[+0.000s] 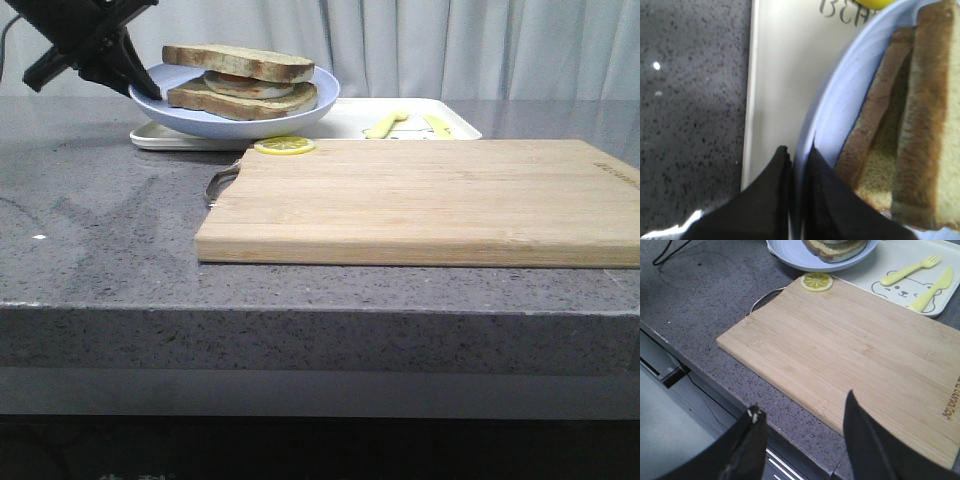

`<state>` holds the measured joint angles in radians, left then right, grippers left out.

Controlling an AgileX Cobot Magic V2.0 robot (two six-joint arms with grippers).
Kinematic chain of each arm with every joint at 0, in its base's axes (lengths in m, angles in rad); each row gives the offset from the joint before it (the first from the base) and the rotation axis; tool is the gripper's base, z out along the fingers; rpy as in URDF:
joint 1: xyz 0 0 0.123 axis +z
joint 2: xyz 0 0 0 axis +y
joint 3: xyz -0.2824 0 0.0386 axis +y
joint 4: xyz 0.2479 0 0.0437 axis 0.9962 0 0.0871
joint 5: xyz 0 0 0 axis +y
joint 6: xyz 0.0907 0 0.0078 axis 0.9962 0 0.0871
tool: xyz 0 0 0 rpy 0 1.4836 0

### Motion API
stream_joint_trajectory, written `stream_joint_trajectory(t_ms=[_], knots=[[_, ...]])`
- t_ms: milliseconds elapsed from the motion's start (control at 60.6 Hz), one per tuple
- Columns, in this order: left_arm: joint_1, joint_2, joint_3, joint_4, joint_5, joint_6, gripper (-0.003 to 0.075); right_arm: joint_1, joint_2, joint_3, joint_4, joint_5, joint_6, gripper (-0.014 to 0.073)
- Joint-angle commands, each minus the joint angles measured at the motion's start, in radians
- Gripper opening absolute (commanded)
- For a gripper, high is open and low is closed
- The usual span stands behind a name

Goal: Place bread and move sandwich to tray
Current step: 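Lift the plate with the left gripper and set it on the white tray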

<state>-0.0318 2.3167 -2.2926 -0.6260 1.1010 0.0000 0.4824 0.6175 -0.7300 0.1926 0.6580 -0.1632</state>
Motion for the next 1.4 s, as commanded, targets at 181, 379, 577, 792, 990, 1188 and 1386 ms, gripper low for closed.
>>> stream_joint_trajectory(t_ms=[181,379,577,792,990,1188,1386], knots=[[-0.007,-0.046,-0.068,-0.116,-0.070,-0.024,0.0057,0.000,-0.003,-0.027,-0.001,-0.080,-0.001,0.0381],[-0.007,-0.046,-0.068,-0.118,-0.077,-0.024,0.0314,0.000,-0.003,-0.027,-0.001,-0.080,-0.001,0.0381],[0.006,-0.053,-0.086,-0.129,-0.041,-0.024,0.0380,0.000,-0.003,-0.027,-0.001,-0.080,-0.001,0.0381],[0.024,-0.132,-0.101,-0.089,-0.013,-0.010,0.0379,0.000,-0.003,-0.027,-0.001,-0.080,-0.001,0.0381],[0.025,-0.273,-0.101,0.053,0.030,0.012,0.0379,0.000,-0.003,-0.027,-0.001,-0.080,-0.001,0.0381],[0.017,-0.433,-0.092,0.182,0.103,0.021,0.0379,0.000,-0.003,-0.027,-0.001,-0.080,-0.001,0.0381],[-0.053,-0.597,-0.007,0.241,0.083,0.076,0.0379,0.000,-0.003,-0.027,-0.001,-0.080,-0.001,0.0381]])
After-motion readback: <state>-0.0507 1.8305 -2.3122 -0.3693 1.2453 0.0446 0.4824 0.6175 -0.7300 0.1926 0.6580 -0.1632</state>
